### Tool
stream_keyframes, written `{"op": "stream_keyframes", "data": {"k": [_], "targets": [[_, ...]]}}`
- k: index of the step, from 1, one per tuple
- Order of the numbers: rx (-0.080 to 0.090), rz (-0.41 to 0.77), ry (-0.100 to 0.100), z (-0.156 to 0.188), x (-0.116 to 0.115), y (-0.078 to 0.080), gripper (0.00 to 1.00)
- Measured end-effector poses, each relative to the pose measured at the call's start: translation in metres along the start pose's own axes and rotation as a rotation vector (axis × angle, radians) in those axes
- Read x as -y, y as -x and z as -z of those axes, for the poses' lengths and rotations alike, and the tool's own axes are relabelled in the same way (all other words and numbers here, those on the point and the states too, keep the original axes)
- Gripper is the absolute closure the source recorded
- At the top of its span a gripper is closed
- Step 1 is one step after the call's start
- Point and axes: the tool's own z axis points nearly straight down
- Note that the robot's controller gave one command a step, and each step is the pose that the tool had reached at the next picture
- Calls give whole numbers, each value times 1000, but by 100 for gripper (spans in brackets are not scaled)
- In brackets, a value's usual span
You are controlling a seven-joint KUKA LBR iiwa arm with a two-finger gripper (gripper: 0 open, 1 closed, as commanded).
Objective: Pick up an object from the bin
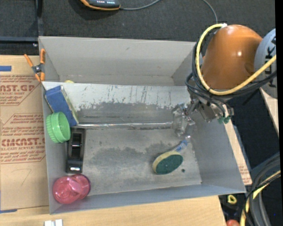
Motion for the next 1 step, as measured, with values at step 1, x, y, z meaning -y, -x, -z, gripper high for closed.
{"op": "stream_keyframes", "data": {"k": [1], "targets": [[0, 48, 2, -41, -65, -22, 100]]}}
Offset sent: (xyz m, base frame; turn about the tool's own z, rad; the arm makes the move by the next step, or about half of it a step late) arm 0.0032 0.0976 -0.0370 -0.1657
